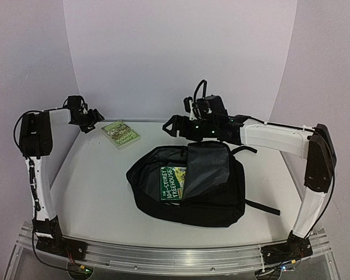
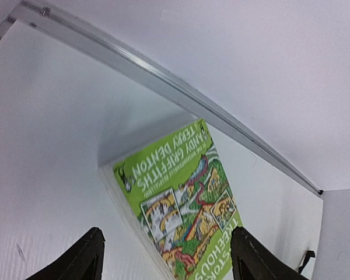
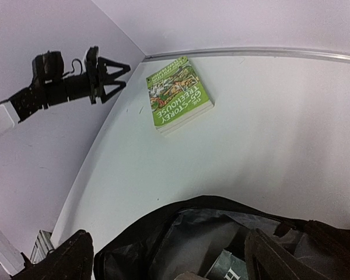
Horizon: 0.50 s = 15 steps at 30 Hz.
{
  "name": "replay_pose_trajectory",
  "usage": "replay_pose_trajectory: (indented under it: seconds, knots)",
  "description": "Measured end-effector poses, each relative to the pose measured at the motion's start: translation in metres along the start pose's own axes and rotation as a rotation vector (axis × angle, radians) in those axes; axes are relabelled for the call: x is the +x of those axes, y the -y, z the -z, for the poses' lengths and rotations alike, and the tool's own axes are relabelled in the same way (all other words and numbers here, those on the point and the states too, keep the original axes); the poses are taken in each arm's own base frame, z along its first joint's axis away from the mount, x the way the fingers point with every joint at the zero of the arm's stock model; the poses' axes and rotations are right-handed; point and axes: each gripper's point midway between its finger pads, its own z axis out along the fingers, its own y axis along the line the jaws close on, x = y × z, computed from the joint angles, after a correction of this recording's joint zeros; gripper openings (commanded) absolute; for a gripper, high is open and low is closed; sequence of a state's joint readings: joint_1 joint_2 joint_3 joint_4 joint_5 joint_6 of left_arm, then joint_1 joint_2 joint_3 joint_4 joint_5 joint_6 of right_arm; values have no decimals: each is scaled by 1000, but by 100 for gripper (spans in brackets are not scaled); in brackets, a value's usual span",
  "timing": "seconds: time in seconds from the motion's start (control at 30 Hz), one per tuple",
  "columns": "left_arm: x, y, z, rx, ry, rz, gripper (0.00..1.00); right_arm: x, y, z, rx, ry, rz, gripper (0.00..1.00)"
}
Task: Pack the student bag
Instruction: Move the book to the center of the board.
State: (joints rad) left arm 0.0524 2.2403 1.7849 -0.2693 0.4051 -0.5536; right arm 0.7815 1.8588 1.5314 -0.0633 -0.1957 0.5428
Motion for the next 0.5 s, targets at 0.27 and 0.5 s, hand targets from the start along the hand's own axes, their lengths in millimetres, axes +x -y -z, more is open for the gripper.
replay_pose_trajectory:
  seconds: [0.27, 0.5]
  knots:
    - [-20, -13, -55, 13, -15, -129, 77, 12, -11, -6, -32, -23, 2, 89]
    - [-1, -23, -83, 75, -85, -153, 73, 38, -8, -10, -22, -71, -6, 89]
